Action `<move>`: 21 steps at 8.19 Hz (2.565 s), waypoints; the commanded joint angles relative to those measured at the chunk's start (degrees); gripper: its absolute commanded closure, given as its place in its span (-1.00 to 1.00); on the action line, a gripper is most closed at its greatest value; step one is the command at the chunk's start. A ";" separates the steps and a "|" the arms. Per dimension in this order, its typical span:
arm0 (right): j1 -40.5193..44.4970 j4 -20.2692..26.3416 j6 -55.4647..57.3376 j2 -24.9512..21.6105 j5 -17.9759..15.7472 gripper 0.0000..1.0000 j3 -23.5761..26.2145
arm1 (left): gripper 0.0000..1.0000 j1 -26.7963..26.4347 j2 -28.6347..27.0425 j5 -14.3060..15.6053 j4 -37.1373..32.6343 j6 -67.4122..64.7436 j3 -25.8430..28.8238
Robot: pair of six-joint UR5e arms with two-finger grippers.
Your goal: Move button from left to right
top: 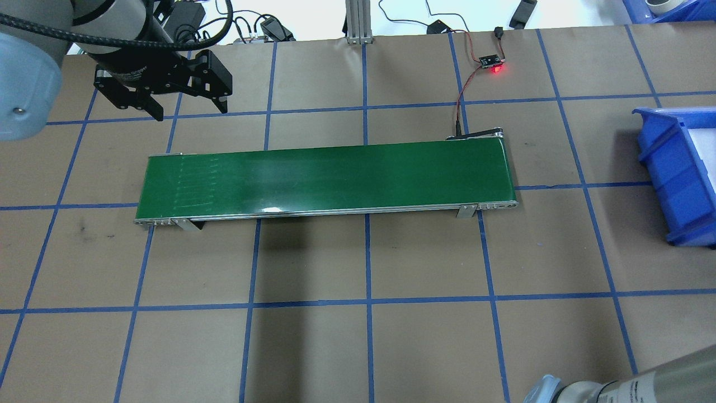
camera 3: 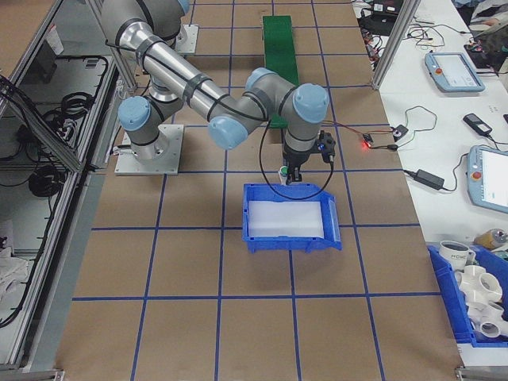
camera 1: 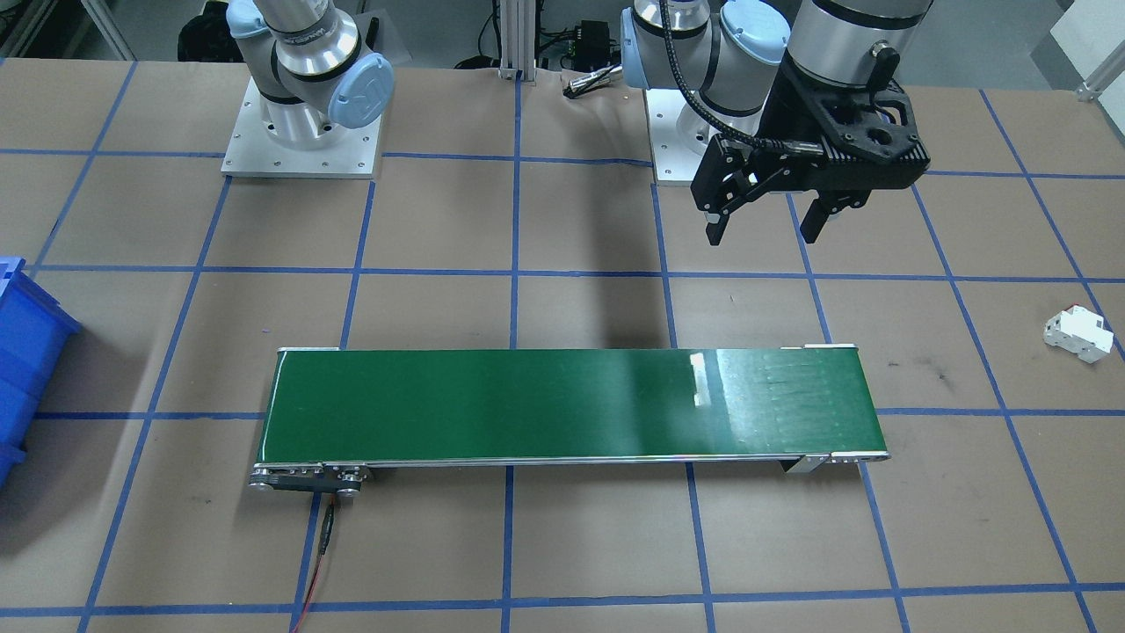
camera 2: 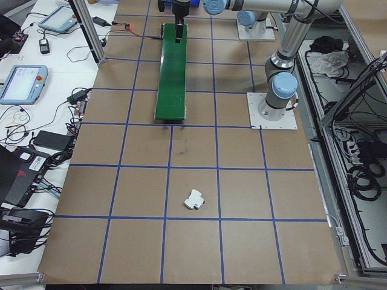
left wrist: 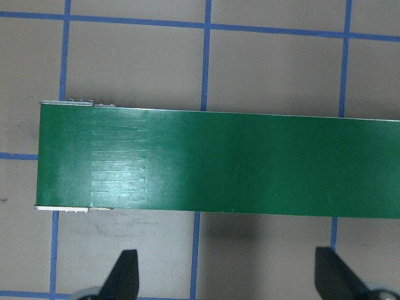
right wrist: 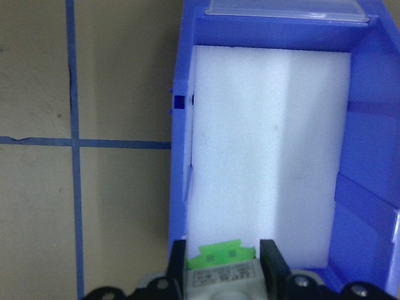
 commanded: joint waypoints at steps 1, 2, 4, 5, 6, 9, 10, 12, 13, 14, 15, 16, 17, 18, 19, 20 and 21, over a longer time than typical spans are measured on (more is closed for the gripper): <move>-1.07 -5.98 -1.19 6.66 0.10 1.00 -0.07 | -1.00 0.00 0.00 -0.23 0.00 0.12 -0.09; -1.07 -6.24 -0.84 8.15 0.19 1.00 0.02 | -1.00 0.09 0.09 -0.23 0.00 0.12 -0.09; -0.98 -13.50 -1.97 12.45 0.11 1.00 0.99 | -1.00 0.09 0.09 -0.49 0.00 0.30 -0.09; -0.98 -13.54 -1.98 12.73 -0.50 1.00 1.16 | -1.00 0.26 0.09 -0.49 0.00 0.38 -0.09; -1.07 -13.62 -1.89 13.26 -0.68 1.00 1.77 | -1.00 0.44 0.09 -0.41 0.00 0.39 -0.09; -1.07 -14.41 -1.80 14.14 -0.69 0.77 2.83 | -1.00 0.35 0.09 -0.32 0.00 0.39 -0.09; -1.07 -14.50 -1.80 14.31 -0.77 0.75 2.83 | -1.00 0.44 0.09 -0.40 0.00 0.39 -0.09; -1.24 -15.56 -2.15 15.19 -0.95 0.21 3.01 | -1.00 0.44 0.09 -0.41 0.00 0.65 -0.09; -1.33 -15.56 -2.50 15.11 -0.95 -0.72 3.10 | -1.00 0.35 0.09 -0.41 0.00 1.08 -0.18; -1.33 -16.69 -2.68 15.11 -1.73 -0.95 3.10 | -1.00 0.35 0.09 -0.41 0.00 0.91 -0.18; -1.33 -17.74 -3.38 14.50 -2.18 -1.00 3.01 | -1.00 0.35 0.09 -0.41 0.00 1.00 -0.27; -1.33 -17.76 -3.47 13.62 -2.88 -1.00 3.01 | -1.00 0.35 0.09 -0.41 0.09 1.09 -0.36; -1.33 -17.58 -3.47 13.09 -2.97 -1.00 2.92 | -1.00 0.35 0.09 -0.41 0.09 1.09 -0.18; -1.33 -16.88 -5.73 11.08 -2.80 -1.00 2.83 | -1.00 0.52 0.09 -0.41 0.00 1.18 0.34; -1.33 -12.70 -5.76 8.45 -2.71 -1.00 2.92 | -1.00 0.53 0.09 -0.41 0.00 1.18 0.52; -0.90 -7.26 -4.89 4.86 -2.36 -1.00 2.92 | -1.00 0.44 0.09 -0.41 0.00 1.18 0.52; 1.28 -1.03 0.34 2.30 -2.44 -1.00 2.92 | -1.00 0.44 0.17 -0.41 0.00 1.26 0.61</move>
